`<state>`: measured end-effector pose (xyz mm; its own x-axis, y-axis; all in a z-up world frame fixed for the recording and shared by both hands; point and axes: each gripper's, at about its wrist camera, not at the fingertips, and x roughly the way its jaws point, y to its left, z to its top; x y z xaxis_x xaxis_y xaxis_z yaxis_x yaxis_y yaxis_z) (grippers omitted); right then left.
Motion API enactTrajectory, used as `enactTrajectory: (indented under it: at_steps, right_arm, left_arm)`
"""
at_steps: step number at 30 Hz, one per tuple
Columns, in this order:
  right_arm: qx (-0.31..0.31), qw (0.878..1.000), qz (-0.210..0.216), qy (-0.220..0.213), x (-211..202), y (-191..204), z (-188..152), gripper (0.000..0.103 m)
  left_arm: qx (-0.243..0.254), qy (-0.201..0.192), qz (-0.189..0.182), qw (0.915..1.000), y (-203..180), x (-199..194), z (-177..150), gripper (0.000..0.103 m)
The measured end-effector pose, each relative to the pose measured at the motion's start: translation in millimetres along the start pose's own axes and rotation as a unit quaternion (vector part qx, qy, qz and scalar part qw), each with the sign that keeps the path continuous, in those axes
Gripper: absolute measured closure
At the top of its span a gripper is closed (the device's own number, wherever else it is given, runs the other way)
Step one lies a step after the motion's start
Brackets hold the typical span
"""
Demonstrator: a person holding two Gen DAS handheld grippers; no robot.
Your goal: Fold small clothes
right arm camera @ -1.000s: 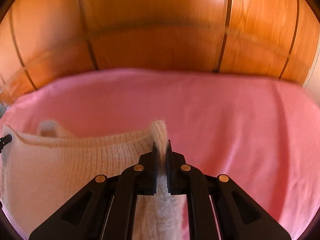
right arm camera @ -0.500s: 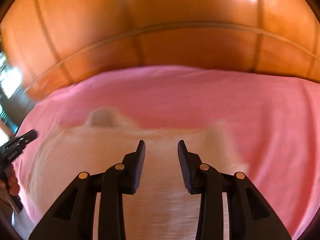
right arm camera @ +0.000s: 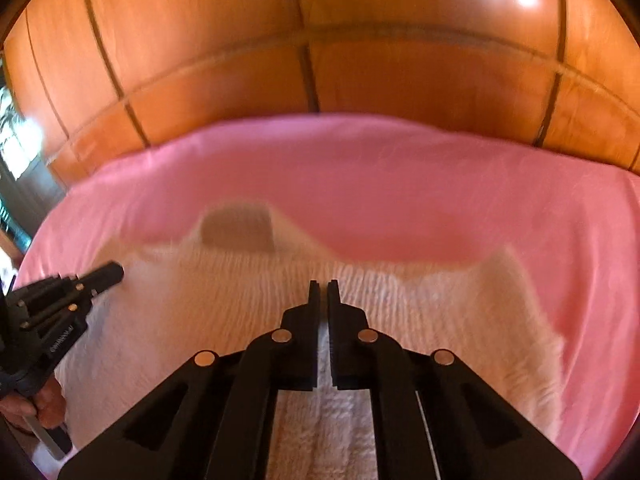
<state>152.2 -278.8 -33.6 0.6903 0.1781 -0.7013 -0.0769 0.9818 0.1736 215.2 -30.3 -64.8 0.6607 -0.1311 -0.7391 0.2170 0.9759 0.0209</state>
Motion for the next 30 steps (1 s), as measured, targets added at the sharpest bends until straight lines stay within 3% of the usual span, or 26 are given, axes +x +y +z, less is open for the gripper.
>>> enactTrajectory:
  at_steps: [5,10,13,14,15,16,17,19,20,26,30]
  right_arm:
    - [-0.010,0.999,-0.038,0.022,35.9,2.2,-9.4,0.100]
    - [-0.026,0.998,-0.051,0.021,46.3,9.1,-9.8,0.096]
    - [-0.020,0.999,-0.039,0.023,42.3,6.2,-8.1,0.088]
    - [-0.018,0.999,-0.035,0.023,37.5,3.4,-8.6,0.074]
    - [-0.013,0.999,-0.031,0.020,28.9,0.8,-9.4,0.041]
    - [-0.006,1.000,-0.026,0.012,17.8,-2.0,-11.6,0.029]
    - [-0.004,1.000,-0.022,0.007,10.0,-2.3,-13.5,0.025]
    - [-0.010,1.000,-0.010,0.015,-4.3,-0.7,-22.1,0.026]
    - [-0.014,1.000,-0.006,0.015,-14.3,-1.5,-30.4,0.026]
    - [0.005,1.000,-0.002,0.004,-55.7,-16.7,-70.8,0.019]
    - [0.026,1.000,-0.012,-0.003,-73.5,-32.9,-90.5,0.018]
  left_arm:
    - [0.009,0.029,0.071,0.9970,-1.8,47.9,-3.8,0.103]
    - [0.010,0.032,0.102,0.9942,-6.6,56.6,-1.0,0.103]
    - [-0.014,0.041,0.083,0.9956,0.1,46.5,-1.5,0.103]
    - [-0.034,0.040,0.070,0.9962,6.9,37.0,-2.4,0.103]
    - [-0.045,0.037,0.067,0.9960,13.4,30.0,-4.4,0.101]
    - [-0.057,0.031,0.060,0.9960,21.9,18.9,-8.3,0.093]
    - [-0.065,0.026,0.055,0.9960,26.2,8.4,-13.3,0.088]
    - [-0.094,0.004,0.047,0.9945,47.1,-20.5,-28.4,0.061]
    - [-0.103,-0.002,0.046,0.9937,52.6,-29.0,-34.5,0.058]
    - [-0.171,0.003,0.022,0.9850,104.8,-79.6,-98.1,0.058]
    - [-0.205,0.027,-0.036,0.9777,117.0,-98.5,-140.7,0.058]
